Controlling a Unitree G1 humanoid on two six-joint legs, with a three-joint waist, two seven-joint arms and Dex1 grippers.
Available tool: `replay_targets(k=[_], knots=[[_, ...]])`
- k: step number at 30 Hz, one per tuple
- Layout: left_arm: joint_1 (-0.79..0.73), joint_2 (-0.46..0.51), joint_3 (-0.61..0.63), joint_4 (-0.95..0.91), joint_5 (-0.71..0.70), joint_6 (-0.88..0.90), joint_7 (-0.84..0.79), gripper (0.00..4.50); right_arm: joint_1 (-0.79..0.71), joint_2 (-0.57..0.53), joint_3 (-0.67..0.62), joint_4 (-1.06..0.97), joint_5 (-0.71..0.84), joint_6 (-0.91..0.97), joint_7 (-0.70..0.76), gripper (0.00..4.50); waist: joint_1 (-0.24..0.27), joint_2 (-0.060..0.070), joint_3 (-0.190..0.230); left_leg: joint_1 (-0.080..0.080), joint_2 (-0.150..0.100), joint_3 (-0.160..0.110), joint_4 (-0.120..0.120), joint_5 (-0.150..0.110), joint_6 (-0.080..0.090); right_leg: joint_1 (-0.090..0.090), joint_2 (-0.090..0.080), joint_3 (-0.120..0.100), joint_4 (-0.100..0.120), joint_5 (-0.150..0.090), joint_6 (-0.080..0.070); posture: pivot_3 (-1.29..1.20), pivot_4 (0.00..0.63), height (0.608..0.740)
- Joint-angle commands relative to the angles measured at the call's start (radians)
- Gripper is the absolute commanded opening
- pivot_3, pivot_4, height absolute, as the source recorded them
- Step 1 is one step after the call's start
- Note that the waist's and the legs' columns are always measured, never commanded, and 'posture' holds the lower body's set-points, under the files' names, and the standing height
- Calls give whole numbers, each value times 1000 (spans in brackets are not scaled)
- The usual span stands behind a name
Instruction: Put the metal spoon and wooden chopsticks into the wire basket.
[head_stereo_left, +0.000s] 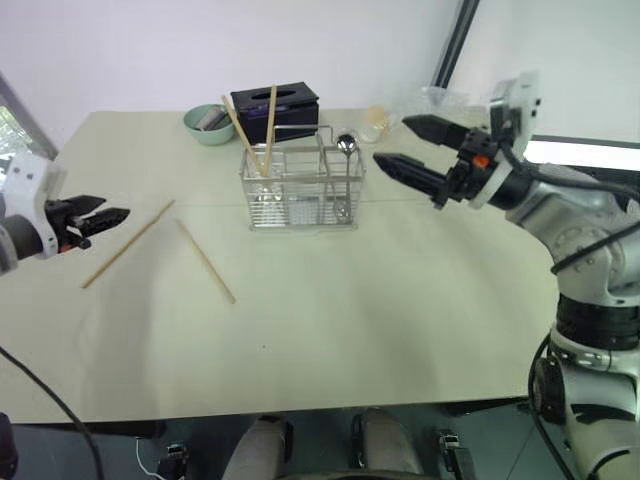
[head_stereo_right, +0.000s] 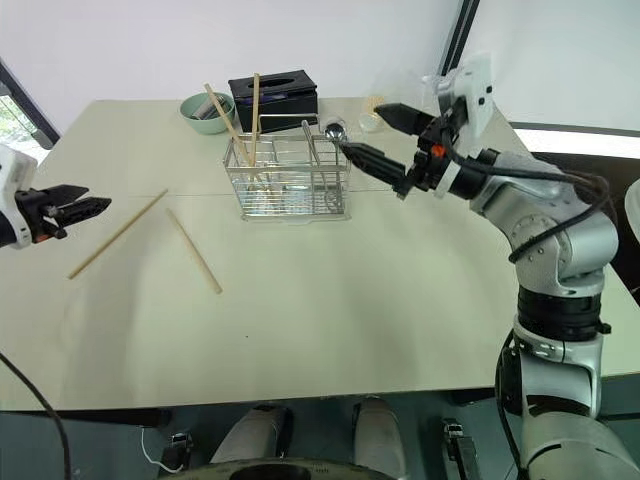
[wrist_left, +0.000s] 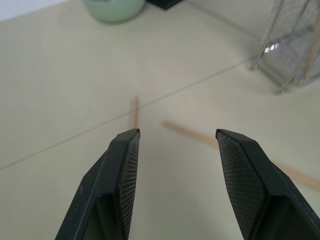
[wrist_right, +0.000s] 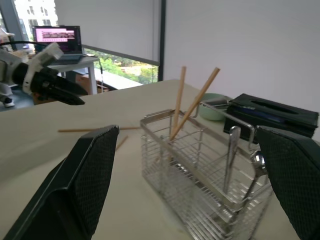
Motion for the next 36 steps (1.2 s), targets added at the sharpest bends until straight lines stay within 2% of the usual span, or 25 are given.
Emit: replay_targets(k=[1, 7, 13, 19, 25, 28, 31, 36], knots=[[-37, 15, -5, 134, 48, -103, -71, 2537, 22, -12, -57, -64, 41, 29, -57, 4480, 3, 0, 0, 0, 0, 0, 0, 0, 0, 0, 0, 0, 0, 0, 0, 0, 150, 643], [-132, -26, -61, 407, 147, -241, -94, 2537, 66, -21, -107, -131, 111, 96, -139, 4480, 29, -2, -1, 0, 1, 0, 0, 0, 0, 0, 0, 0, -4, 0, 0, 0, 150, 643], [-224, -107, -101, 632, 242, -360, -32, 2537, 112, -68, -151, -178, 187, 175, -192, 4480, 49, -5, -3, 0, -1, 0, 1, 0, 0, 2, 0, -1, -6, 0, 0, 0, 150, 643], [-260, -172, -142, 751, 315, -404, -6, 2537, 62, -98, -147, -123, 192, 179, -231, 4480, 48, -5, -3, 0, 0, 0, 1, 0, 0, 2, 0, -1, -8, 2, 3, 0, 150, 643], [-286, -190, -190, 799, 382, -410, -35, 2537, 65, -95, -143, -106, 185, 160, -262, 4480, 51, -3, -5, 0, 0, 0, 1, 0, 0, 4, 0, -1, -8, 2, 4, 0, 150, 643], [-317, -190, -189, 818, 394, -408, -22, 1637, 80, -90, -144, -116, 188, 153, -274, 4500, 51, -1, -6, 0, -1, 0, 1, 0, 0, 4, -1, -1, -8, 3, 4, 0, 150, 643], [-339, -190, -179, 828, 394, -405, -21, 120, 88, -88, -147, -121, 193, 147, -284, 4500, 48, -2, -7, 0, 0, 0, 1, 0, 0, 3, 0, -1, -8, 3, 5, 0, 150, 643], [-364, -189, -161, 835, 390, -397, 3, 48, 100, -80, -151, -123, 190, 126, -303, 4500, 48, -2, -7, 0, 0, -1, 1, 0, 0, 3, 1, -1, -7, 3, 5, 0, 150, 643]])
